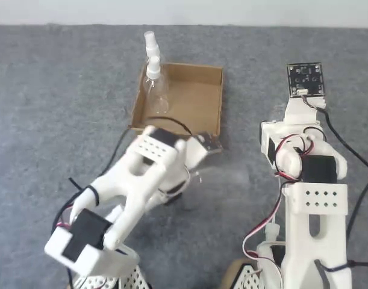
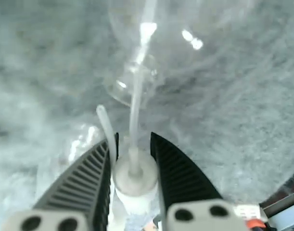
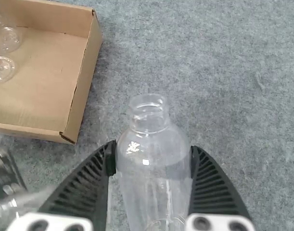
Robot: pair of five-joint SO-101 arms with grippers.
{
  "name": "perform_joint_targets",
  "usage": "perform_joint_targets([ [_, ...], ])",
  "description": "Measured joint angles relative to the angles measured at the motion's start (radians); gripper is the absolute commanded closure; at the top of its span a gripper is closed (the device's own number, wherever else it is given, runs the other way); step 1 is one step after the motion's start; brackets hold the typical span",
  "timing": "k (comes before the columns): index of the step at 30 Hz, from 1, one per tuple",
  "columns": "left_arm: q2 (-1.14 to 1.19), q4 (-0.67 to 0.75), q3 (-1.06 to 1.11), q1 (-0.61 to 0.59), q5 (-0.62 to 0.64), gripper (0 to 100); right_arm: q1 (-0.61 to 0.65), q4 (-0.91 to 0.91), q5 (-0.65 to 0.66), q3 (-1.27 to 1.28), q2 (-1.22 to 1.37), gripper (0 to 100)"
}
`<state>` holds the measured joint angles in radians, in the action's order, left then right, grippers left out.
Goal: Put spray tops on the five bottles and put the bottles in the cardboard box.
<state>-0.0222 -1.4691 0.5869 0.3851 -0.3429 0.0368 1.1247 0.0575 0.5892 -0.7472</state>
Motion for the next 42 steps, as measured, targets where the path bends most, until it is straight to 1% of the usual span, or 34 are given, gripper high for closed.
perform_joint_targets([
  [5, 0.0, -0.069, -0.117, -0.11, 0.005, 99, 0.0, 0.0, 0.0, 0.0, 0.0, 90.5],
  [10, 0.0, -0.084, -0.187, -0.213, 0.0, 99, 0.0, 0.0, 0.0, 0.0, 0.0, 90.5],
  [12, 0.0, -0.086, -0.199, -0.247, 0.0, 99, 0.0, 0.0, 0.0, 0.0, 0.0, 90.5],
  [17, 0.0, -0.087, -0.201, -0.311, -0.046, 99, 0.0, 0.0, 0.0, 0.0, 0.0, 90.5],
  [25, 0.0, -0.089, -0.201, -0.46, -0.052, 99, 0.0, 0.0, 0.0, 0.0, 0.0, 90.5],
  [37, 0.0, -0.089, -0.203, -0.651, -0.21, 99, 0.0, 0.0, 0.0, 0.0, 0.0, 90.5],
  [42, 0.0, -0.089, -0.203, -0.733, -0.311, 99, 0.0, 0.0, 0.0, 0.0, 0.0, 90.5],
])
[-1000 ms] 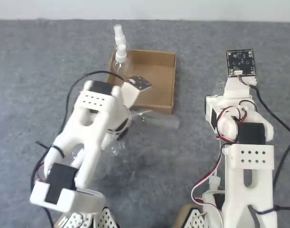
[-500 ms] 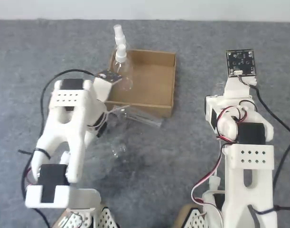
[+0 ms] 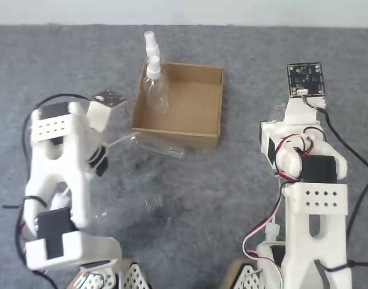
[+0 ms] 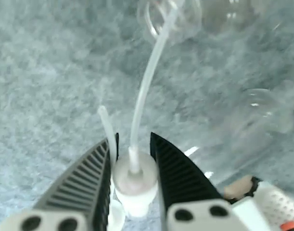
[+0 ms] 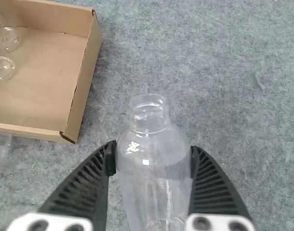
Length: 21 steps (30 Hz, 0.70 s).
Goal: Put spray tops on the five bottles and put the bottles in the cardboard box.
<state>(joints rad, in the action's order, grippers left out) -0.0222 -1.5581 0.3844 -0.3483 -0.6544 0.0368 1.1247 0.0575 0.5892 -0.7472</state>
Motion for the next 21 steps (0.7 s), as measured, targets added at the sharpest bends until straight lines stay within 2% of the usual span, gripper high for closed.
perform_joint_targets([
  [6, 0.0, 0.0, 0.0, -0.114, -0.109, 99, 0.0, 0.0, 0.0, 0.0, 0.0, 90.5],
  [12, 0.0, -0.002, -0.055, -0.198, -0.11, 99, 0.0, 0.0, 0.0, 0.0, 0.0, 90.5],
  [15, 0.0, 0.002, -0.081, -0.21, -0.031, 99, 0.0, 0.0, 0.0, 0.0, 0.0, 90.5],
  [21, 0.0, -0.003, -0.123, -0.209, 0.218, 98, 0.0, 0.0, 0.0, 0.0, 0.0, 90.5],
])
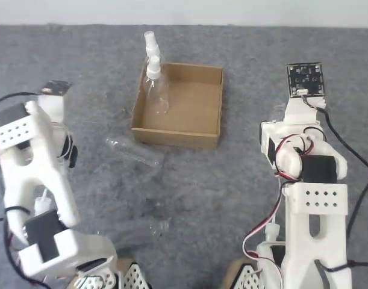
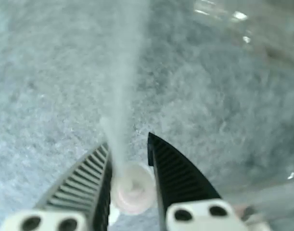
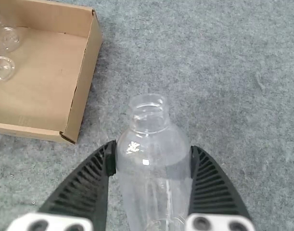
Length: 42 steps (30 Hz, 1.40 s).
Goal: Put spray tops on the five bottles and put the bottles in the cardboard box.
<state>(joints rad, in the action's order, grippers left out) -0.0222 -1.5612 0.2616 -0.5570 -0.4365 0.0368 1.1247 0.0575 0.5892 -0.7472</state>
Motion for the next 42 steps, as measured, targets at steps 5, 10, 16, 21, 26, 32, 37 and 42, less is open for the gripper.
perform_joint_targets([
  [5, 0.005, -0.003, -0.054, 0.0, 0.258, 98, 0.0, 0.0, 0.0, 0.0, 0.0, 90.6],
  [10, 0.012, -0.003, -0.068, -0.002, 0.675, 98, 0.0, 0.0, 0.0, 0.0, 0.0, 90.6],
  [16, 0.012, -0.005, -0.074, -0.002, 1.04, 98, 0.0, 0.0, 0.0, 0.0, 0.0, 90.6],
  [21, 0.012, 0.009, -0.074, -0.002, 1.206, 98, 0.0, 0.0, 0.0, 0.0, 0.0, 90.6],
  [26, 0.012, 0.028, -0.074, -0.011, 1.274, 89, 0.0, 0.0, 0.0, 0.0, 0.0, 90.6],
  [32, 0.012, 0.028, -0.074, -0.011, 1.274, 71, 0.0, 0.0, 0.0, 0.0, 0.0, 90.6],
  [37, 0.012, -0.029, -0.118, -0.017, 1.274, 73, 0.0, 0.0, 0.0, 0.0, 0.0, 90.6],
  [42, 0.012, -0.133, -0.259, -0.087, 1.255, 75, 0.0, 0.0, 0.0, 0.0, 0.0, 90.7],
])
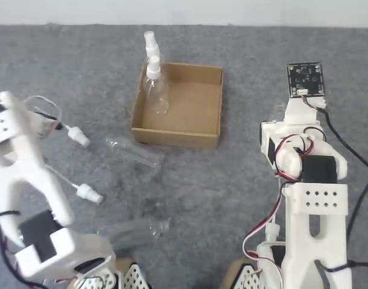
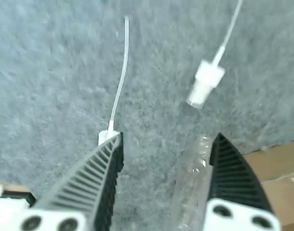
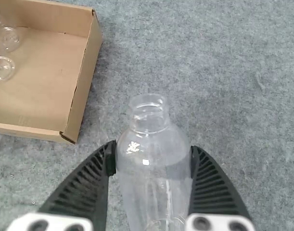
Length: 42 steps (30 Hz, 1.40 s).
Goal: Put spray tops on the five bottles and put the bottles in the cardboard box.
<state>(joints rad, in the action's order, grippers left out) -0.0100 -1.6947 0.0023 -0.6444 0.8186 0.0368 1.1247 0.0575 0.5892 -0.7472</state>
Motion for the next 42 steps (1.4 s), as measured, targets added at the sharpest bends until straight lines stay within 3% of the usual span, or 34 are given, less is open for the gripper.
perform_joint_targets([
  [12, 0.0, -0.026, -0.114, -0.129, -0.381, 85, 0.0, 0.0, 0.0, 0.0, 0.0, 90.7],
  [25, 0.0, -0.011, -0.1, -0.27, -1.026, 89, 0.0, 0.0, 0.0, 0.0, 0.0, 90.8],
  [34, 0.0, 0.287, 0.158, -0.384, -1.433, 89, 0.0, 0.0, 0.0, 0.0, 0.0, 90.8],
  [42, 0.0, 0.489, 0.288, -0.393, -1.619, 89, 0.0, -0.012, 0.0, 0.0, 0.0, 90.8],
])
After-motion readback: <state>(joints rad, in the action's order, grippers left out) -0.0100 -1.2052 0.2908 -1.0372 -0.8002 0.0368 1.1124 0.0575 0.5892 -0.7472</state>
